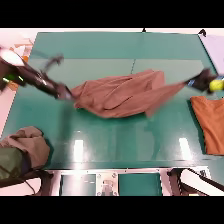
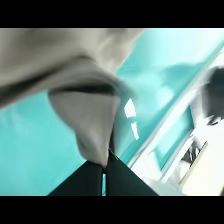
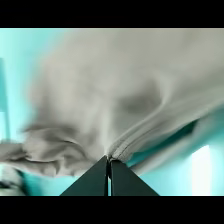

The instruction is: Fold the shirts.

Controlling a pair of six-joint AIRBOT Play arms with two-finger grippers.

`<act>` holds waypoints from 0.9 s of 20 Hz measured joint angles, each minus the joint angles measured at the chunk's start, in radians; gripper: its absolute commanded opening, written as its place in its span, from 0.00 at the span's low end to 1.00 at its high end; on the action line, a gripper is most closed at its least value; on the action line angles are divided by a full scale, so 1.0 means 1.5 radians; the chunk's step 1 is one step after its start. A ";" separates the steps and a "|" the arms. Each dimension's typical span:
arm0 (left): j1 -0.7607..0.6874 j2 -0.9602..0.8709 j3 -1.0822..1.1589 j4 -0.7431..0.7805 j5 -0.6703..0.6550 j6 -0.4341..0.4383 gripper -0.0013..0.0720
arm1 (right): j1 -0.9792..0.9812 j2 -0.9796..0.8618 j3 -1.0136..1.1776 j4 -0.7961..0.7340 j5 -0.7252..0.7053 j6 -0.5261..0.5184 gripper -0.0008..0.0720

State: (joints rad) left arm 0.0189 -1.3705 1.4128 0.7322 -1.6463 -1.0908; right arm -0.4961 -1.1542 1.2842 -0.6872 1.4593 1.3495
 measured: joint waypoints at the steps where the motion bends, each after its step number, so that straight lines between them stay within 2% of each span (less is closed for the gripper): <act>1: 0.002 0.022 0.058 -0.039 -0.009 -0.003 0.05 | -0.003 0.012 0.064 0.030 0.014 0.009 0.04; 4: 0.025 0.080 0.273 -0.163 0.016 -0.020 0.05 | -0.027 0.034 0.293 0.094 0.021 0.059 0.04; 8: 0.092 0.167 0.463 -0.227 0.197 -0.067 0.05 | -0.112 0.071 0.511 0.126 -0.072 0.113 0.04; 11: 0.140 0.252 0.481 -0.164 0.351 -0.102 0.05 | -0.197 0.123 0.549 0.122 -0.165 0.129 0.04; 13: 0.155 0.293 0.471 -0.081 0.403 -0.143 0.05 | -0.239 0.145 0.549 0.116 -0.203 0.135 0.04; 16: 0.167 0.315 0.420 0.026 0.409 -0.192 0.05 | -0.256 0.155 0.520 0.129 -0.230 0.125 0.04; 18: 0.170 0.308 0.358 0.050 0.396 -0.204 0.05 | -0.225 0.144 0.474 0.136 -0.240 0.102 0.04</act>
State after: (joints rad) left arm 0.2733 -0.9081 1.9491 0.8070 -1.0519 -1.3972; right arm -0.8333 -0.9375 1.9945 -0.4839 1.1000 1.5028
